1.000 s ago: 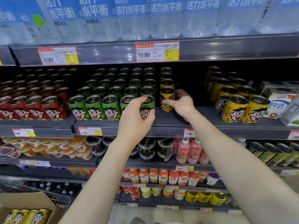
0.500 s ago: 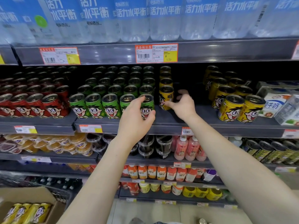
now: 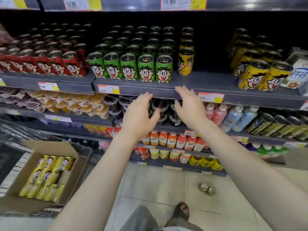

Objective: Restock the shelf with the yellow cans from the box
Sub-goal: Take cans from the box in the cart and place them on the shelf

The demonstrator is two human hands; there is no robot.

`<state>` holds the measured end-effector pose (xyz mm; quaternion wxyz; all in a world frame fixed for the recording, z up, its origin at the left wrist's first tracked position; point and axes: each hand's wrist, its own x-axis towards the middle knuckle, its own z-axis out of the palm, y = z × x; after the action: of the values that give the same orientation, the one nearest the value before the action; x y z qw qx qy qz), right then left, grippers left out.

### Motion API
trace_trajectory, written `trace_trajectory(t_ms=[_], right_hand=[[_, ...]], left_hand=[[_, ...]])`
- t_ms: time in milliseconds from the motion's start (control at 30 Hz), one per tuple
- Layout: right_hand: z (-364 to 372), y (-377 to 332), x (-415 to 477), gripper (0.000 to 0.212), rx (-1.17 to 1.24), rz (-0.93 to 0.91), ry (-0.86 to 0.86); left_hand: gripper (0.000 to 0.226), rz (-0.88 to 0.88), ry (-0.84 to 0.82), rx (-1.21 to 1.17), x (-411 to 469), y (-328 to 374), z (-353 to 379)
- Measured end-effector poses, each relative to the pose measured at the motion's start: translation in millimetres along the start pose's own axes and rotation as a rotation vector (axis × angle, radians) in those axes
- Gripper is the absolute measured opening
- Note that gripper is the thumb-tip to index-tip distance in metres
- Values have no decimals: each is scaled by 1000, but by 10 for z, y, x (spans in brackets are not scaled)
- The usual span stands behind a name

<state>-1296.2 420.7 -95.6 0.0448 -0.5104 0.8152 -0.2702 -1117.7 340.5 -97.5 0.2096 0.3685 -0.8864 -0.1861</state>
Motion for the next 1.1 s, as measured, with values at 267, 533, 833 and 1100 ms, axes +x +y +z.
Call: trace_trajectory(t_ms=[267, 533, 833, 1100], right_hand=[[543, -906, -930, 54, -96, -19, -142], [1792, -2620, -1908, 47, -61, 3, -345], [3066, -4341, -2339, 47, -16, -158, -592], [4252, -5341, -2246, 33, -41, -199, -711]], left_hand=[[64, 33, -39, 61, -969, -791, -405], [64, -119, -115, 140, -2654, -2231, -1386], [65, -417, -135, 240, -3954, -3790, -2216], [64, -548, -112, 253, -4220, -5058, -2623]])
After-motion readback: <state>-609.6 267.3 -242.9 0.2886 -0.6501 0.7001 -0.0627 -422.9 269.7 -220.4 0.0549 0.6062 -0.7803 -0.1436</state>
